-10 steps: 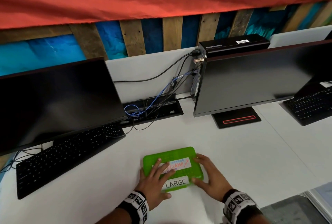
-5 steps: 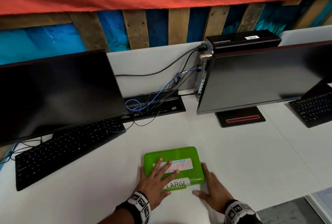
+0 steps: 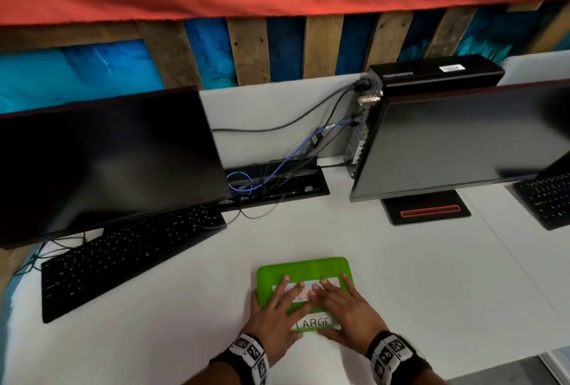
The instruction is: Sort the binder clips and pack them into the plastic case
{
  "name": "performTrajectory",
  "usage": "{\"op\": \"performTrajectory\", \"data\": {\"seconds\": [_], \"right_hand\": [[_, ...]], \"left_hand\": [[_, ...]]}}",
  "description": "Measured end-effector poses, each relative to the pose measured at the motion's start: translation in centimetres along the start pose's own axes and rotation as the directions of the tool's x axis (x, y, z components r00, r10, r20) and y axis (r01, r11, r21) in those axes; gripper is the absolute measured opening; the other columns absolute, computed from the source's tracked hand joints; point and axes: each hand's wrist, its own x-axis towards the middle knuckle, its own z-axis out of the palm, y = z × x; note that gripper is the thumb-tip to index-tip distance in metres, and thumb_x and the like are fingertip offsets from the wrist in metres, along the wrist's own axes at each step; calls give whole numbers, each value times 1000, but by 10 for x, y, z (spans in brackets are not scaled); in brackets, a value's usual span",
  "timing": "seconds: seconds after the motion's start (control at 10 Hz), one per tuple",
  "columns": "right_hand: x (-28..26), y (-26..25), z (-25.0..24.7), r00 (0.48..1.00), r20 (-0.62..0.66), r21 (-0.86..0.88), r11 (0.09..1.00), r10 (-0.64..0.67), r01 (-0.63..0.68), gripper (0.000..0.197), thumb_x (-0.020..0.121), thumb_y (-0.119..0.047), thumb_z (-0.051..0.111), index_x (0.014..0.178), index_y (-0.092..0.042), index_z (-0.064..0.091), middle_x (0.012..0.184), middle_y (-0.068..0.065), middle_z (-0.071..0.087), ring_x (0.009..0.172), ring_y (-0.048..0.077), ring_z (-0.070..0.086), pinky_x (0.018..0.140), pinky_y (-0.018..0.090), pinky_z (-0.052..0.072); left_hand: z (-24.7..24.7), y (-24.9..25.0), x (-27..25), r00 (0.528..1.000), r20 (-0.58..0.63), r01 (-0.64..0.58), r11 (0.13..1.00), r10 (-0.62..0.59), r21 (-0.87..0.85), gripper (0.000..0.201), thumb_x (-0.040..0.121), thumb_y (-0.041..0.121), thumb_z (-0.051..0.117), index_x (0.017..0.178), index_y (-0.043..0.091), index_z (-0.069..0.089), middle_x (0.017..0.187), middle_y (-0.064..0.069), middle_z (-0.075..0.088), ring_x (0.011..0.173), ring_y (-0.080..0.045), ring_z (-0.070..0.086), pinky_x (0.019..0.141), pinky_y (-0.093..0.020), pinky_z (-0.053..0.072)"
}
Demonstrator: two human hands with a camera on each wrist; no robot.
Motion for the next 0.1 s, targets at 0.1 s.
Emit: {"op": "performTrajectory", "data": {"seconds": [0.1], "right_hand": [[-4, -14, -22, 991, -135, 15, 1000, -16, 18, 54, 78, -64, 47, 123, -35, 52, 128, -18, 57, 126, 6, 47, 102, 42, 28]], "left_hand": [[14, 2, 0, 996, -83, 48, 998, -46, 33, 61, 74, 67, 38, 132, 51, 30, 158, 5, 2, 141, -26, 1, 73, -72, 43]]}}
